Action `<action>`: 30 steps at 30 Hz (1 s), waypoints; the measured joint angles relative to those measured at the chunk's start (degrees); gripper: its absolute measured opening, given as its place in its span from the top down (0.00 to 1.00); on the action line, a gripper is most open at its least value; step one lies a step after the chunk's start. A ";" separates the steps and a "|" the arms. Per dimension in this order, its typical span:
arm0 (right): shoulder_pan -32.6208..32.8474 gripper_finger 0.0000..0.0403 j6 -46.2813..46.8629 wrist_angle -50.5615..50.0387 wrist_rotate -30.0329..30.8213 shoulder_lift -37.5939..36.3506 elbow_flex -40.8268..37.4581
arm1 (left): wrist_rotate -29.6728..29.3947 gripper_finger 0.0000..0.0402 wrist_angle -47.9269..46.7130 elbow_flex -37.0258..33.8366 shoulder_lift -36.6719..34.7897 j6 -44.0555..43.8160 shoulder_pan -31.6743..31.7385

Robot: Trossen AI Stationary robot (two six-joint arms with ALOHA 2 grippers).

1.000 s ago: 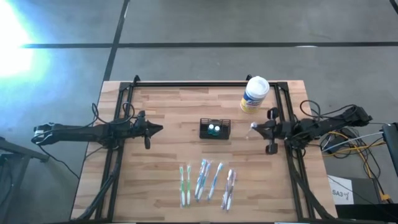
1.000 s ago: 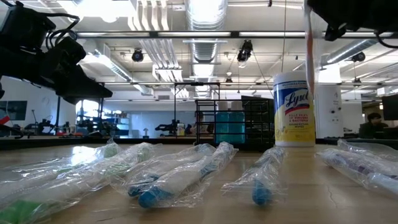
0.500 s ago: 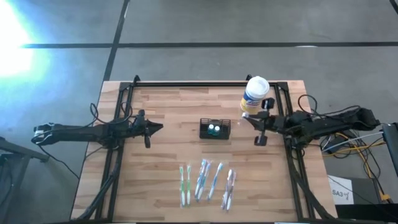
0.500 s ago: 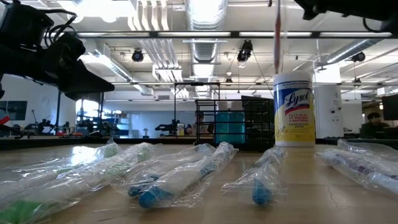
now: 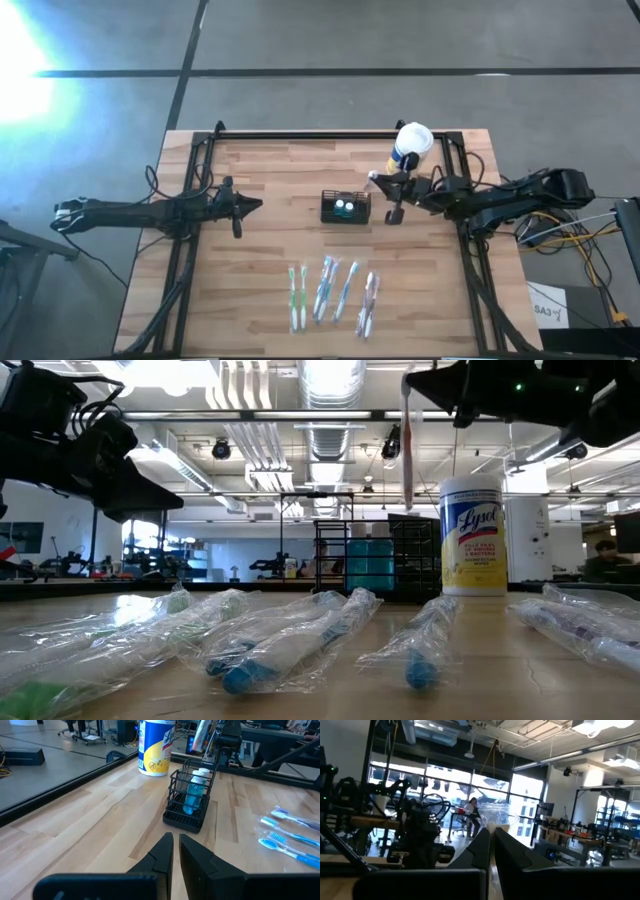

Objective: Pick & Place toothbrushing station
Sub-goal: Put the orange toothbrush into the wire organizer

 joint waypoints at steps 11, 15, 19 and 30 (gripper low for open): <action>0.07 0.97 1.59 0.55 2.19 5.21 -0.27 | 0.17 0.91 -0.08 0.00 -0.01 -0.22 -0.02; 0.02 0.97 3.28 0.60 3.89 7.23 -1.55 | 0.17 0.91 -0.14 0.00 -0.02 -0.55 -0.02; 0.18 0.97 3.74 5.93 5.29 9.68 -3.53 | 0.17 0.91 -0.21 0.00 0.00 -0.78 -0.02; 0.16 0.97 5.92 10.35 5.34 15.75 -5.55 | 0.17 0.91 -0.15 0.00 -0.02 -1.14 -0.02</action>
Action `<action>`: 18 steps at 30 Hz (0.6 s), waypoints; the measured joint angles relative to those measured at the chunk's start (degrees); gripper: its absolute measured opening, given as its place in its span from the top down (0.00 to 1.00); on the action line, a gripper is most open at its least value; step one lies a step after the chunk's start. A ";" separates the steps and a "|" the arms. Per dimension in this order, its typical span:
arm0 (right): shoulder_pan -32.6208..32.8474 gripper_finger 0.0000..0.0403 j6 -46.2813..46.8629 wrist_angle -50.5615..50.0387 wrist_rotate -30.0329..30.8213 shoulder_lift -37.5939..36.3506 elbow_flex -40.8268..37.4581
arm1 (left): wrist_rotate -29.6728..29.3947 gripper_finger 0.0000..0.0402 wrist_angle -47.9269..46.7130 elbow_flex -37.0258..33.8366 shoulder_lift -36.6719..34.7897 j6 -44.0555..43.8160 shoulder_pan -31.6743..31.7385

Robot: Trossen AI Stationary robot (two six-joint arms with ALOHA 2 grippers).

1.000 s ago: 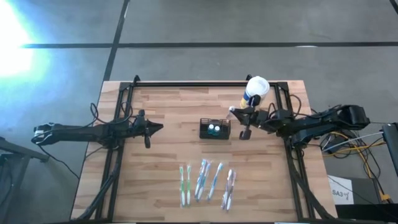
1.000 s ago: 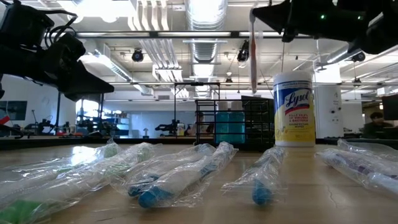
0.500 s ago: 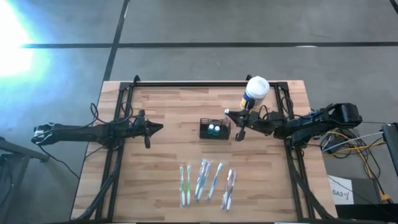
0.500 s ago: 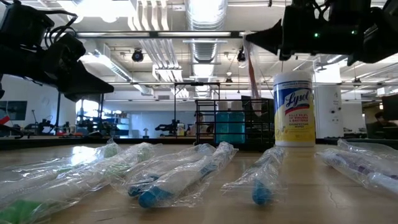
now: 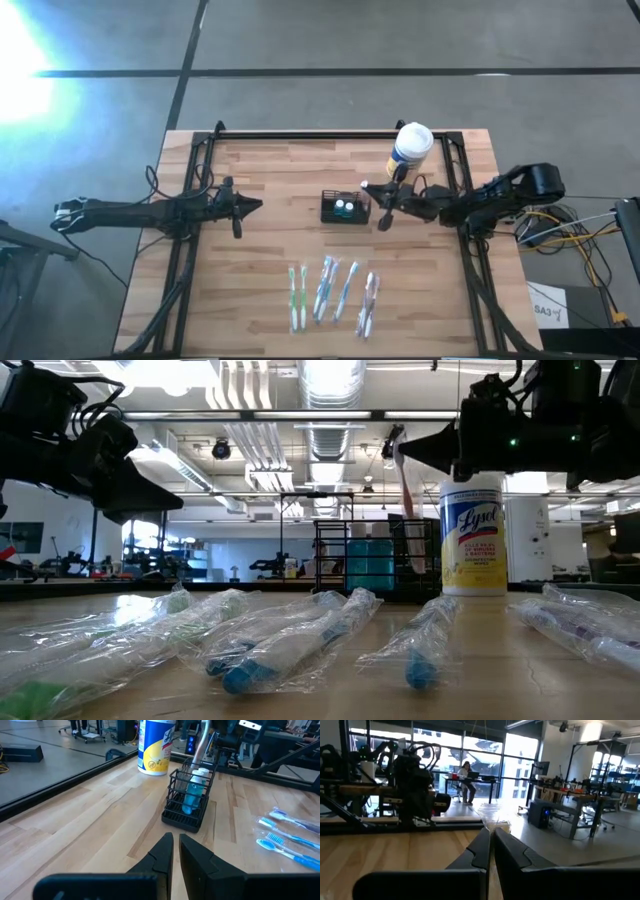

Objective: Pick & Place toothbrushing station
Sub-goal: Put the orange toothbrush into the wire organizer

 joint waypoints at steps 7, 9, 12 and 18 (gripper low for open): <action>0.00 0.97 0.38 0.03 0.11 2.19 0.00 | 0.00 0.91 0.13 0.00 0.00 -0.72 0.00; 0.00 0.97 0.92 -0.10 0.11 2.90 0.00 | 0.00 0.91 0.11 0.00 0.01 -0.72 0.00; 0.00 0.97 1.99 -0.10 0.63 3.96 0.04 | 0.00 0.91 0.11 0.00 0.01 -0.89 0.00; 0.01 0.97 2.71 0.78 1.33 5.39 0.15 | 0.00 0.91 0.09 0.00 0.02 -1.43 0.04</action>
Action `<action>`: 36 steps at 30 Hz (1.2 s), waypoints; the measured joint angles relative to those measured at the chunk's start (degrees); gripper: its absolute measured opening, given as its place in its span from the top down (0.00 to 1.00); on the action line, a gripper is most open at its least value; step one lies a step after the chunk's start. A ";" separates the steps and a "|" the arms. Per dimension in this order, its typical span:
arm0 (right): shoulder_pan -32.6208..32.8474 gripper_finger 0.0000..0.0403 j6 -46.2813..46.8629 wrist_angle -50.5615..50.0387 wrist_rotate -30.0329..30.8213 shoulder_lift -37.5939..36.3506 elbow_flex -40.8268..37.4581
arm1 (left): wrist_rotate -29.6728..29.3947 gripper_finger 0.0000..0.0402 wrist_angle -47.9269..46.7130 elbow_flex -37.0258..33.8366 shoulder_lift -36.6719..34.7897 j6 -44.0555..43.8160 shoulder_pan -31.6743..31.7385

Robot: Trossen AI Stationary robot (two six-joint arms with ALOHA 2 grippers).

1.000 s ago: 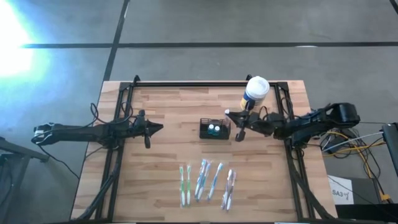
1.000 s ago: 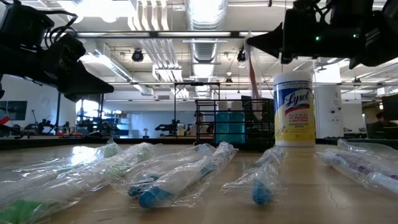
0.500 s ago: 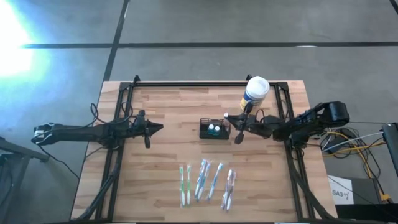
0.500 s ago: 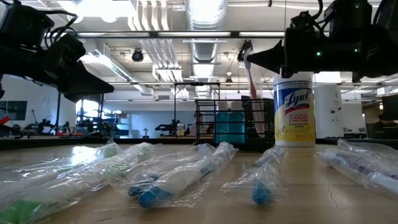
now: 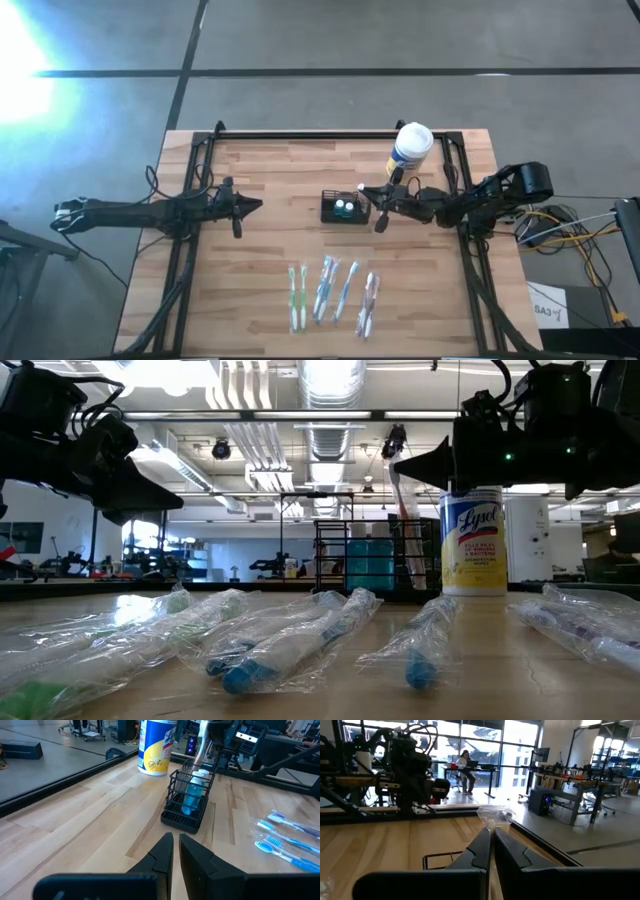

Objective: Pick & Place toothbrushing station
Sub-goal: Put the orange toothbrush into the wire organizer, then put the right green toothbrush into the wire organizer

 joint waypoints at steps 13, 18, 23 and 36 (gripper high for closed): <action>-0.01 0.73 -0.60 -2.85 -2.08 -5.82 -0.33 | 0.00 0.91 -0.07 0.07 0.01 -0.77 -0.01; -0.01 0.66 -1.14 -3.89 -1.95 -9.89 -0.71 | 0.00 0.91 -0.07 0.07 -0.01 -1.75 -0.02; 0.77 0.65 -0.86 -8.01 -1.66 -18.10 -2.15 | 0.17 0.91 -0.07 0.07 0.01 -1.80 -0.04; 2.37 0.82 -1.41 -27.06 -6.00 -43.67 -8.51 | 21.53 0.92 -0.04 1.99 0.70 -15.19 -0.31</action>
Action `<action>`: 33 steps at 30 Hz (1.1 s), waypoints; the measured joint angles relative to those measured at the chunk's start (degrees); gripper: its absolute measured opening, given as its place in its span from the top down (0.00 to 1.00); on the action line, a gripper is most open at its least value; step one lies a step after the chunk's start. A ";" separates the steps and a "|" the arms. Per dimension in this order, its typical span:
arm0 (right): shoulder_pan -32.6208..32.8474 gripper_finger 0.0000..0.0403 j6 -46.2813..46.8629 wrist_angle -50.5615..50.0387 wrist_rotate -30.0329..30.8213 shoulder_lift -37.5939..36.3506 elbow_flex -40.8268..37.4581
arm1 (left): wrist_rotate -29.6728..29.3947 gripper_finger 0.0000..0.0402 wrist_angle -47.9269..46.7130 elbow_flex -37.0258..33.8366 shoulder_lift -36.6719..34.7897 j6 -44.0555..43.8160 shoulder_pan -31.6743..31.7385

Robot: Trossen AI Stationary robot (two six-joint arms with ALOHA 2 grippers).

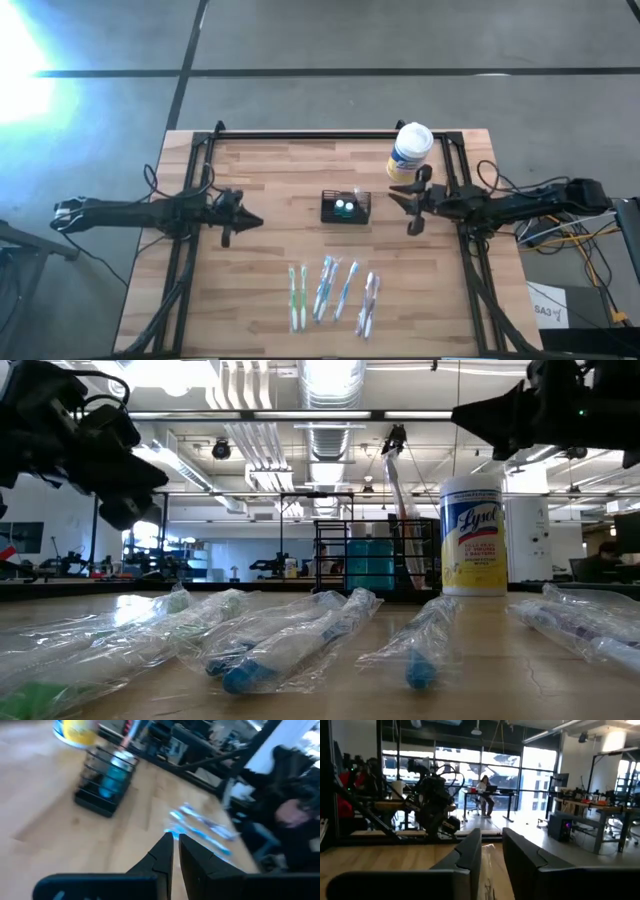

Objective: Pick & Place toothbrushing station
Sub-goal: Put the right green toothbrush into the wire organizer

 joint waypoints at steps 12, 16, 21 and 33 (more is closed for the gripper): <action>0.00 0.98 -3.94 -2.18 -0.47 -7.19 -4.00 | -7.10 0.99 -11.59 12.08 11.31 -11.48 -12.64; 0.00 0.98 -6.65 -2.18 -0.48 -7.34 -3.97 | -12.05 0.99 -14.37 17.36 19.82 -16.86 -21.12; 0.00 0.98 -7.70 -2.24 -0.48 -7.63 -3.97 | -19.09 0.99 -15.12 24.51 32.15 -26.47 -31.09; 0.00 0.98 -4.45 -3.00 -0.53 -8.00 -3.87 | -22.50 0.82 -26.73 48.32 64.04 -42.40 -38.40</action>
